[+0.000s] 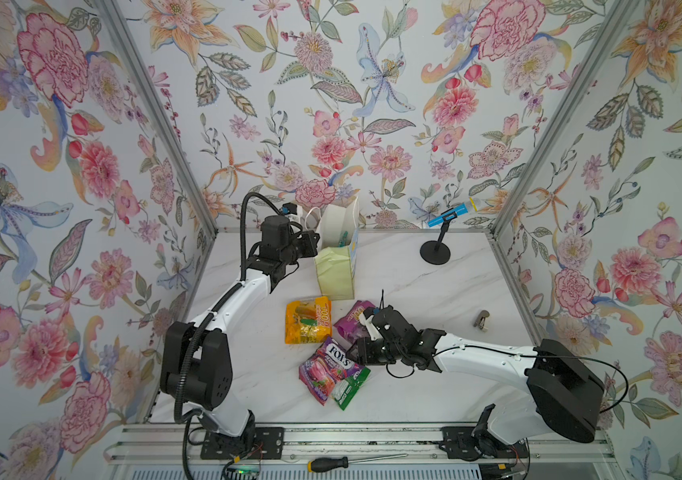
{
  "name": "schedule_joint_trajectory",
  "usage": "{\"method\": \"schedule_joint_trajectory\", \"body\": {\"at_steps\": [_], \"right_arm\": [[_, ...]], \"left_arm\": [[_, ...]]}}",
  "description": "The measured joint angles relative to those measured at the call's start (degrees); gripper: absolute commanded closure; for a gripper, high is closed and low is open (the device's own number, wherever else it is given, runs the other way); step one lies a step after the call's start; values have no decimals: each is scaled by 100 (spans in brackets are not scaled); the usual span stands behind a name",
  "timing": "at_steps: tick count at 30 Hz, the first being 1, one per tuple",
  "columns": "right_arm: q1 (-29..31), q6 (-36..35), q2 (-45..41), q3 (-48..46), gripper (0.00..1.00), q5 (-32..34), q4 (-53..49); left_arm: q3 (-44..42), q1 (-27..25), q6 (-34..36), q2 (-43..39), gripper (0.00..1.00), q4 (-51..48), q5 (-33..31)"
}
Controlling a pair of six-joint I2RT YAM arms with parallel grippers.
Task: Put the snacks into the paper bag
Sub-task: 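Move the right gripper back to the purple FOX'S berries pack, then close the right gripper on the purple FOX'S berries pack's edge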
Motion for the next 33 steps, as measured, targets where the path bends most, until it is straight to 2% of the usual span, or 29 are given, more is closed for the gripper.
{"method": "schedule_joint_trajectory", "body": {"at_steps": [15, 23, 33], "right_arm": [[-96, 214, 203, -280, 51, -540, 350], [-227, 317, -76, -603, 50, -577, 352], [-238, 566, -4, -678, 51, -850, 831]], "left_arm": [[-24, 0, 2, -26, 100, 0, 0], [-50, 0, 0, -57, 100, -4, 0], [-61, 2, 0, -63, 100, -2, -2]]}}
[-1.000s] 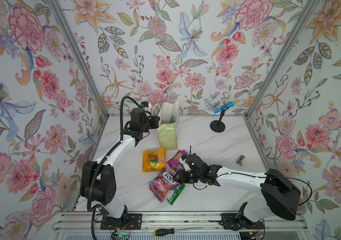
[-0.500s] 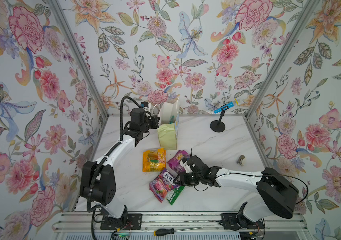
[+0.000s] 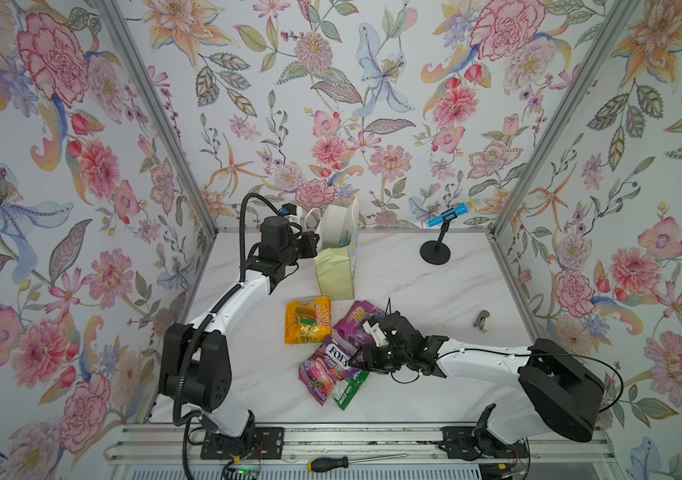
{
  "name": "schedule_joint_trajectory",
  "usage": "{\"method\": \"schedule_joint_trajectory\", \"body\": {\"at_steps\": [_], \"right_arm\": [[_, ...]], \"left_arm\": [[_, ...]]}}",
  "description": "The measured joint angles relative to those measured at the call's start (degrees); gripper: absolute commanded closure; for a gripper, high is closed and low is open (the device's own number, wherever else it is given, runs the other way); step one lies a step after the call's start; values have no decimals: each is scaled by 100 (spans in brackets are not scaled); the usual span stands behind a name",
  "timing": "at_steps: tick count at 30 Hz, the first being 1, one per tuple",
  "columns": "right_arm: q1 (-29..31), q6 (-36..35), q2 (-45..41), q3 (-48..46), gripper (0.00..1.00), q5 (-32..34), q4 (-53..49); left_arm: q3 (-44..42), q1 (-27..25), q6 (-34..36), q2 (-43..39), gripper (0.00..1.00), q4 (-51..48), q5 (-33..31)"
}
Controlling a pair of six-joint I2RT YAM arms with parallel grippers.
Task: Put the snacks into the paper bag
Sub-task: 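Close the right gripper on the purple FOX'S berries pack's edge, then lift the purple FOX'S pack and carry it over the paper bag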
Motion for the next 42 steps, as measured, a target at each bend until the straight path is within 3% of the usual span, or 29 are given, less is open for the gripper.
{"method": "schedule_joint_trajectory", "body": {"at_steps": [17, 19, 22, 25, 37, 42], "right_arm": [[0, 219, 531, 7, 53, -367, 748], [0, 254, 555, 11, 61, -389, 809], [0, 299, 588, 28, 83, -407, 876], [-7, 308, 595, 55, 95, -459, 951], [-179, 87, -46, 774, 100, -767, 872], [-492, -407, -538, 1244, 100, -1025, 758]], "left_arm": [[-11, 0, -2, -22, 100, -2, 4], [-11, 0, -2, -22, 100, 0, 4], [-11, -2, -2, -22, 100, 0, 4], [-11, 2, -2, -22, 100, 0, 4], [-11, 2, 0, -22, 100, -2, 4], [-11, 2, 0, -22, 100, -4, 4]]}}
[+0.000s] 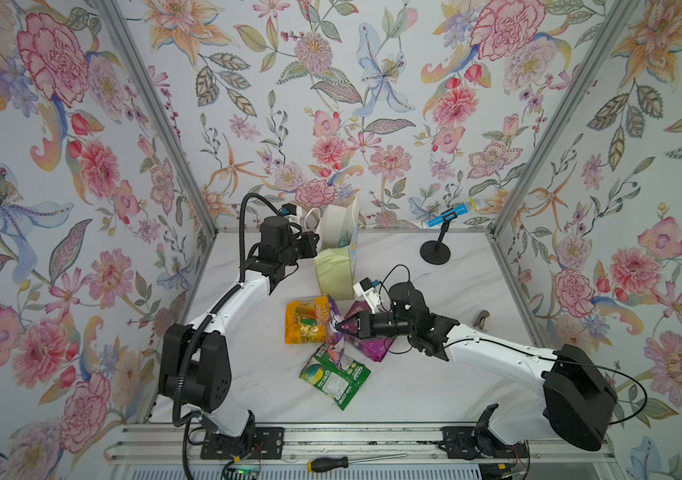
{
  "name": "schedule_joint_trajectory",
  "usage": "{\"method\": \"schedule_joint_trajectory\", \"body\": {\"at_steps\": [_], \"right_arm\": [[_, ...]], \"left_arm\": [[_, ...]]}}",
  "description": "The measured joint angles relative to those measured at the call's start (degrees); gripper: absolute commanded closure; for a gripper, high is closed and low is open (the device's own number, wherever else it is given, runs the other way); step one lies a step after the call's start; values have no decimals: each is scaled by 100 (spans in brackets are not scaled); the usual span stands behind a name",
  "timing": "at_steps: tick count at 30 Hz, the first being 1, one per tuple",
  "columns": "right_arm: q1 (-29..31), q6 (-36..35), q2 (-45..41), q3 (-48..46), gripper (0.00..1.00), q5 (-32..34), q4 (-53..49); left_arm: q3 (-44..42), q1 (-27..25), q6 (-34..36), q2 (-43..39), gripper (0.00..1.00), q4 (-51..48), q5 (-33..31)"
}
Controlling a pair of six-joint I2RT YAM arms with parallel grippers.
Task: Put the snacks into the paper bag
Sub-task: 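Lift the purple FOX'S pack and carry it over the paper bag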
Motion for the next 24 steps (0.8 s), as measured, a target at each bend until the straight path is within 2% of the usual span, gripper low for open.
{"method": "schedule_joint_trajectory", "body": {"at_steps": [5, 11, 16, 24], "right_arm": [[-457, -544, -625, 262, 100, -50, -485], [-1123, -1147, -1003, 1073, 100, 507, -1401], [-1526, -1440, -922, 1591, 100, 1290, -1788], [-1429, -2004, -98, 3191, 100, 1519, -1904]], "left_arm": [[0, 0, 0, 0, 100, -2, 0], [0, 0, -2, 2, 100, 2, 0], [31, 0, 0, 4, 100, -39, -4], [160, -4, 9, 35, 100, -236, -66]]}}
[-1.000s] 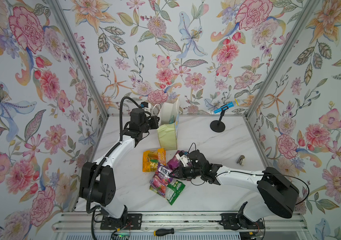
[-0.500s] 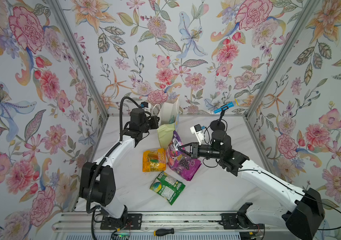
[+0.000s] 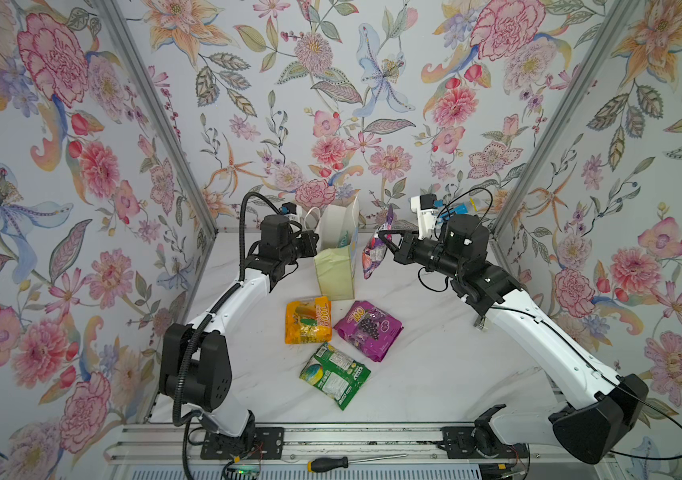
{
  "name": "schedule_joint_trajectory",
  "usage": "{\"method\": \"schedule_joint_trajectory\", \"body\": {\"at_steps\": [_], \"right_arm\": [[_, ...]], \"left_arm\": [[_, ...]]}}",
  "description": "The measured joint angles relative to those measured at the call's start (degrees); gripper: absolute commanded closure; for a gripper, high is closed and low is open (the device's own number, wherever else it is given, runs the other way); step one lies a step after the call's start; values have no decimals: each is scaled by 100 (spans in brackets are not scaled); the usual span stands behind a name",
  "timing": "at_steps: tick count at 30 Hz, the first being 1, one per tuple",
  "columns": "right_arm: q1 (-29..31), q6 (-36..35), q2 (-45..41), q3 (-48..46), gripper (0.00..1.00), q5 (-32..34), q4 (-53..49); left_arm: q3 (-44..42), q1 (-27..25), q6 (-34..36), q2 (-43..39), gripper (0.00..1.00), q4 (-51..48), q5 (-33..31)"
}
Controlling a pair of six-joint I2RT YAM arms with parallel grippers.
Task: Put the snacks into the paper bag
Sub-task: 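Lift the purple FOX'S pack and carry it over the paper bag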
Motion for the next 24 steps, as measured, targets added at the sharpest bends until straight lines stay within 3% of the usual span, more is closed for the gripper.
{"method": "schedule_joint_trajectory", "body": {"at_steps": [14, 20, 24], "right_arm": [[341, -597, 1860, 2640, 100, -466, -74], [341, -734, 3305, 4507, 100, -951, -662], [343, -785, 3766, 4953, 100, -1038, -990]], "left_arm": [[44, -44, 15, 20, 100, -61, -109], [70, -46, 13, 31, 100, -63, -109], [70, -55, 15, 31, 100, -63, -109]]}}
